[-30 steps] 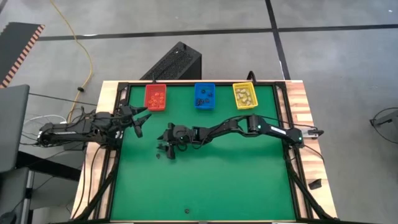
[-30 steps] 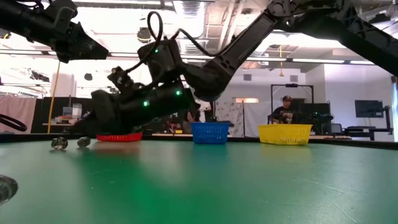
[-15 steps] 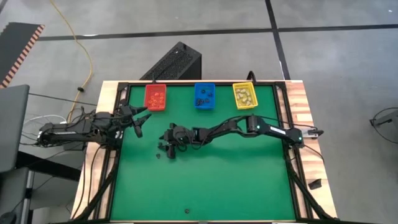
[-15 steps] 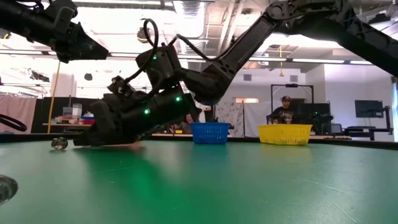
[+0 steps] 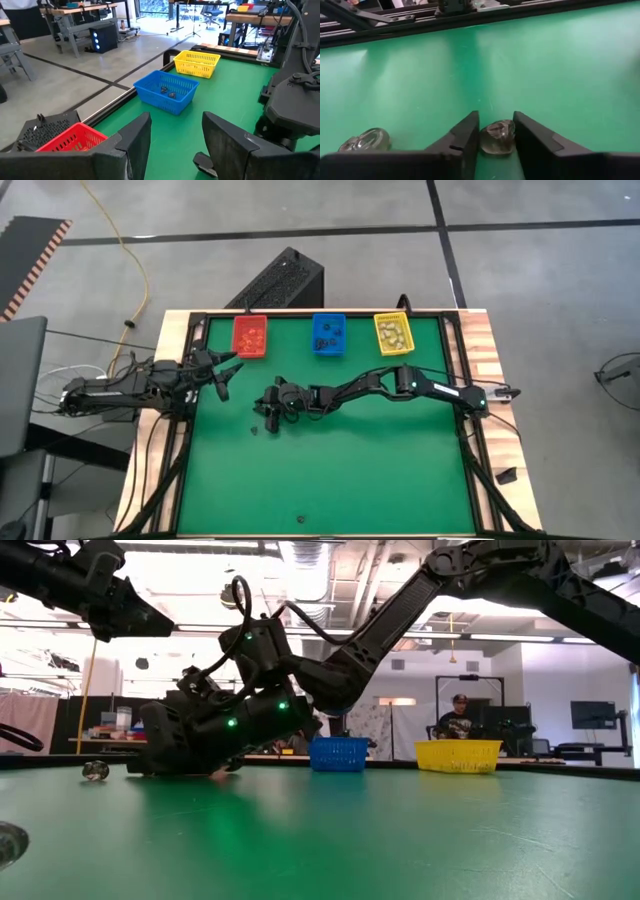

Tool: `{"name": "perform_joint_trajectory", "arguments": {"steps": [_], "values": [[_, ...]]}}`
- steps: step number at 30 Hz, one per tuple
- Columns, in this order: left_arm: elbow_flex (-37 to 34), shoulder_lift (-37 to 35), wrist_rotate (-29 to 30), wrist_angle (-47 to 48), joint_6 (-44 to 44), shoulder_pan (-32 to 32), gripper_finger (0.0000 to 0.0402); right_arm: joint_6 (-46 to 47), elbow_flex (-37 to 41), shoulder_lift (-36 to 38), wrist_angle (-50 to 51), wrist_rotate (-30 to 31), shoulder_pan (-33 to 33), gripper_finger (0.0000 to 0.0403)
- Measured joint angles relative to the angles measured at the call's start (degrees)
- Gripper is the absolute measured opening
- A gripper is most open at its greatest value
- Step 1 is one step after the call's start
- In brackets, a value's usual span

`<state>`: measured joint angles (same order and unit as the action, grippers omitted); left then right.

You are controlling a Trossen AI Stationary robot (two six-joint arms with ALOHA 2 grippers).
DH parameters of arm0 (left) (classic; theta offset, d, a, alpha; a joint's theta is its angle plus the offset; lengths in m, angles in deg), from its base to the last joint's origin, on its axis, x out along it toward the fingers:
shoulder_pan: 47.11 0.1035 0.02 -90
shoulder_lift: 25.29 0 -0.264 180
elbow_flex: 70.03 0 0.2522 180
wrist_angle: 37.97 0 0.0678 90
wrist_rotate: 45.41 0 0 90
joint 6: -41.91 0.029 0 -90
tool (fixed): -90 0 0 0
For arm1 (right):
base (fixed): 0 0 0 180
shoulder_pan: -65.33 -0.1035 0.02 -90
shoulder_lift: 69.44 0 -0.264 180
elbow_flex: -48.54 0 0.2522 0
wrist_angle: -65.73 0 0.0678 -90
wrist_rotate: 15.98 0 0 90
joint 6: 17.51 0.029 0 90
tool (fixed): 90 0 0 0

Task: Sort Halloween decoration
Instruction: Put the black skull toy into the blue bin

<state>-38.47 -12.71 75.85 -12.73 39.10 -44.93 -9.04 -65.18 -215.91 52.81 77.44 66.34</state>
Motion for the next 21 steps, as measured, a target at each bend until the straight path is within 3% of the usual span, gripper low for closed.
{"name": "perform_joint_trajectory", "arguments": {"steps": [3,16,21], "values": [[0.00,0.01,-0.01,0.24,-0.01,0.00,0.0169,0.59,0.00,0.02,0.64,-0.03,-0.07,0.0118],[0.00,0.00,0.00,0.22,0.00,0.02,0.0169,0.68,0.27,1.25,0.66,1.95,-0.98,0.0118],[0.00,0.00,0.00,0.16,-0.01,0.00,0.0169,-3.19,0.51,4.43,2.83,1.17,-0.76,0.0118]]}}
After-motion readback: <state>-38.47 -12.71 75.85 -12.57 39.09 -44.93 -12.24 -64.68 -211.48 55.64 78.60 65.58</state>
